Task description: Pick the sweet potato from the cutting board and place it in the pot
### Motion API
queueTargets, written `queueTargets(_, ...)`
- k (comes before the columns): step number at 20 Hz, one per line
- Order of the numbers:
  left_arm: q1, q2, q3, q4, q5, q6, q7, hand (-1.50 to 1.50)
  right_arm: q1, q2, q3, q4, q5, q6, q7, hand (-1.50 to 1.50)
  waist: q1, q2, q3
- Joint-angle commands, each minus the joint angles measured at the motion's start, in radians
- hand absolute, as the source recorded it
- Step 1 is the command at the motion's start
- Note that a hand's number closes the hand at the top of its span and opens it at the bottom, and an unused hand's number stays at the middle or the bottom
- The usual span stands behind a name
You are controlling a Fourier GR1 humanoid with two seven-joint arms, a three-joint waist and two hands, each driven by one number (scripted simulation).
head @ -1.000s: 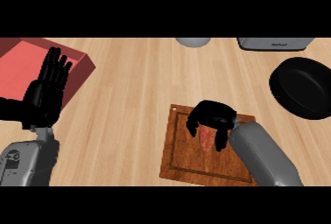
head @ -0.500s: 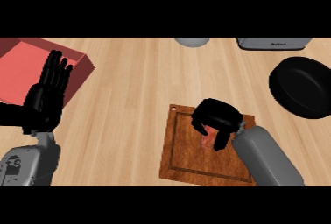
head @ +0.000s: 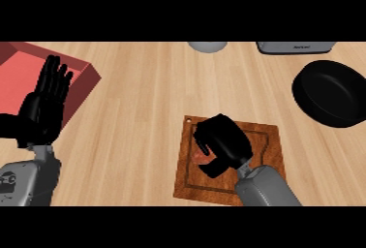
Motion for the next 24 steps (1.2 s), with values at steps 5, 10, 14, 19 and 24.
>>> queueTargets(5,0.039,-0.017,-0.001,0.005,-0.002,-0.003,-0.043,0.0,0.029,0.024,-0.002,-0.404,0.161,-0.001,0.46,1.5,-0.005,0.002,0.0)
queueTargets(10,-0.03,0.009,0.006,0.0,0.016,-0.015,0.026,0.0,-0.028,0.02,-0.115,-0.611,0.215,0.048,0.545,1.5,0.01,0.009,0.002)
queueTargets(14,-0.024,-0.01,0.002,0.016,0.002,-0.003,-0.017,0.0,0.005,-0.097,-0.339,-0.742,0.086,0.091,0.484,1.5,0.012,0.014,0.003)
queueTargets(19,-0.01,0.003,0.012,0.015,0.014,-0.028,-0.02,0.0,-0.059,-0.182,-0.551,-0.7,-0.016,0.178,0.49,1.5,0.027,0.016,0.003)
queueTargets(24,-0.009,-0.024,-0.029,-0.007,-0.018,-0.006,0.0,0.0,-0.066,-0.33,-0.763,-0.5,-0.167,0.172,0.344,1.5,0.03,0.017,0.003)
